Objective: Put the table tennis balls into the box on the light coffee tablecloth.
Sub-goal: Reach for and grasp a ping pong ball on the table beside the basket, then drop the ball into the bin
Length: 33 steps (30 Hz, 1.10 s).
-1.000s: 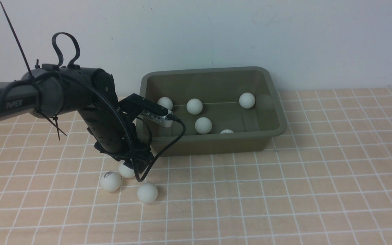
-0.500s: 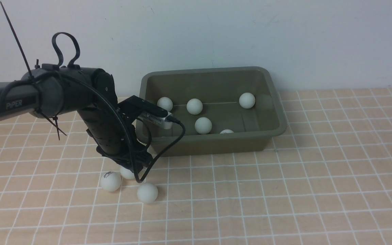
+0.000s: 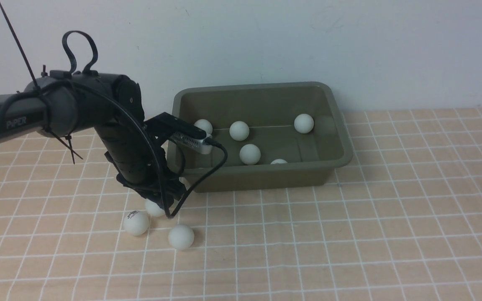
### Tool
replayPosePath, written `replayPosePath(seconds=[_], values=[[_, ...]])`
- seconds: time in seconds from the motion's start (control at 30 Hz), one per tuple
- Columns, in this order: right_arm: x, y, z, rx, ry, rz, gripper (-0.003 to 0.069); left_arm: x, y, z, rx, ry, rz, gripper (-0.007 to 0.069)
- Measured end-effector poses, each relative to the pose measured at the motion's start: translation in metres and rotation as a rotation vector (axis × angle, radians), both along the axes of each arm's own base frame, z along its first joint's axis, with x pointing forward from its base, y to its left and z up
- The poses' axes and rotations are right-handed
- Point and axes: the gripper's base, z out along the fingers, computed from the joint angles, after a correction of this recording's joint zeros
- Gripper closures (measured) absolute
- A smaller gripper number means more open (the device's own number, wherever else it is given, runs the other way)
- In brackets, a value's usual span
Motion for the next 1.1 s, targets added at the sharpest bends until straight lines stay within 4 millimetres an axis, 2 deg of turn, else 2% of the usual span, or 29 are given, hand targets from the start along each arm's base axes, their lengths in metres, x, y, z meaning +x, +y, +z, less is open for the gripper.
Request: replayPosePath(seconds=[0.43, 0.57, 0.8, 0.9, 1.1], values=[[0.000, 0.000, 0.000, 0.000, 0.000, 0.000, 0.0448, 0.008, -0.003, 0.051, 0.010, 0.078, -0.013, 0.0334], [0.000, 0.000, 0.000, 0.000, 0.000, 0.000, 0.0448, 0.016, -0.005, 0.074, -0.009, 0.013, -0.005, 0.0334], [0.000, 0.000, 0.000, -0.001, 0.000, 0.000, 0.0448, 0.020, -0.010, 0.126, -0.091, -0.132, 0.014, 0.0334], [0.000, 0.000, 0.000, -0.001, 0.000, 0.000, 0.0448, 0.020, -0.016, 0.126, -0.157, -0.110, 0.018, 0.0334], [0.000, 0.000, 0.000, -0.003, -0.001, -0.001, 0.0448, 0.042, -0.034, 0.099, -0.303, -0.148, -0.010, 0.0334]])
